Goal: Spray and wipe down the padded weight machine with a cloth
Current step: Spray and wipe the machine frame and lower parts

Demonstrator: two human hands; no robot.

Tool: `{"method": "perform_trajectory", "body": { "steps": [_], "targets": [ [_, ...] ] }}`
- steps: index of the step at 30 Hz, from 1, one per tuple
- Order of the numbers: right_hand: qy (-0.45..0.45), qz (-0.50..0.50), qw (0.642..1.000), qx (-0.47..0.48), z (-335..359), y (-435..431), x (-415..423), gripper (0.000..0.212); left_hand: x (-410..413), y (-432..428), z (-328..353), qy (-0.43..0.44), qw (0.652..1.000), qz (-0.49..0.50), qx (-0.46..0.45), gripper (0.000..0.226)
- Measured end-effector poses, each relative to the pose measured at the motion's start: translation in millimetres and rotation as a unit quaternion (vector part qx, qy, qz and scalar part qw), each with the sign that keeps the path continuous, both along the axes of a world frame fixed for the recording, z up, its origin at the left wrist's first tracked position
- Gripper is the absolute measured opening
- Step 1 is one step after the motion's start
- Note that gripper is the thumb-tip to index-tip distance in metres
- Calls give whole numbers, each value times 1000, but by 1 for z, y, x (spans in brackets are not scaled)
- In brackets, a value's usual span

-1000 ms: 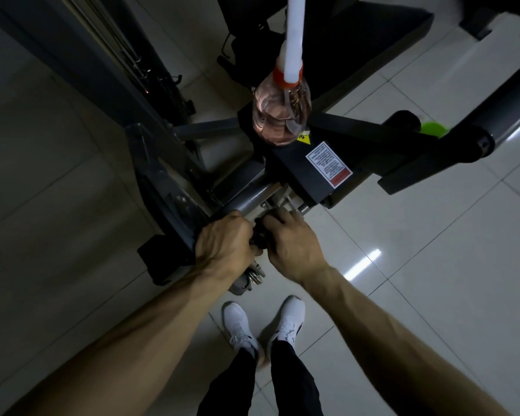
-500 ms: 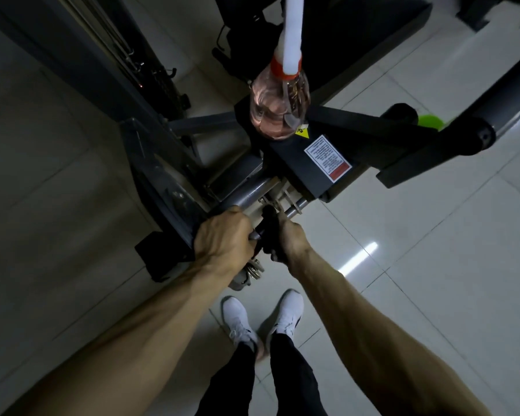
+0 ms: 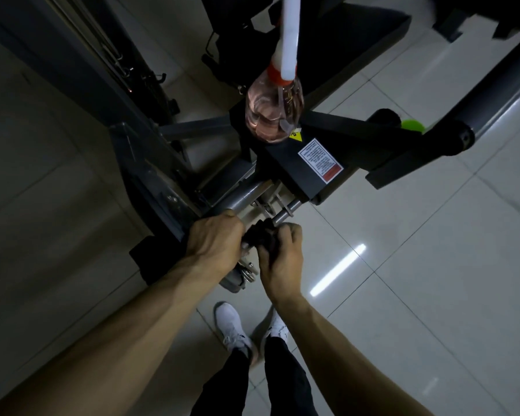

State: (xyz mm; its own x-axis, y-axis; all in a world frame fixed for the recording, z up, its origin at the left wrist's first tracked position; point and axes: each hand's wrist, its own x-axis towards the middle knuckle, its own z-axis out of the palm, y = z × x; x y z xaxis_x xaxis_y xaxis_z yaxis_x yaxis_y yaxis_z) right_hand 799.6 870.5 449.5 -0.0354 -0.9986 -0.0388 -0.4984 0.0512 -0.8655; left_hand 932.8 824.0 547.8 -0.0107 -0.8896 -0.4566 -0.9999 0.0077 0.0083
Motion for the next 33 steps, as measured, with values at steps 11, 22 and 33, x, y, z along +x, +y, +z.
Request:
{"method": "perform_trajectory", "body": {
  "steps": [11,22,33],
  "targets": [
    [-203,-193,939,201,22,-2,32,20,21,11,11,46,996,-41,-67,23],
    [84,148,982,-77,17,26,15,44,34,10,15,153,984,-3,-91,54],
    [11,2,992,130,50,-45,-4,34,38,16,0,101,985,-92,-104,27]
  ]
}}
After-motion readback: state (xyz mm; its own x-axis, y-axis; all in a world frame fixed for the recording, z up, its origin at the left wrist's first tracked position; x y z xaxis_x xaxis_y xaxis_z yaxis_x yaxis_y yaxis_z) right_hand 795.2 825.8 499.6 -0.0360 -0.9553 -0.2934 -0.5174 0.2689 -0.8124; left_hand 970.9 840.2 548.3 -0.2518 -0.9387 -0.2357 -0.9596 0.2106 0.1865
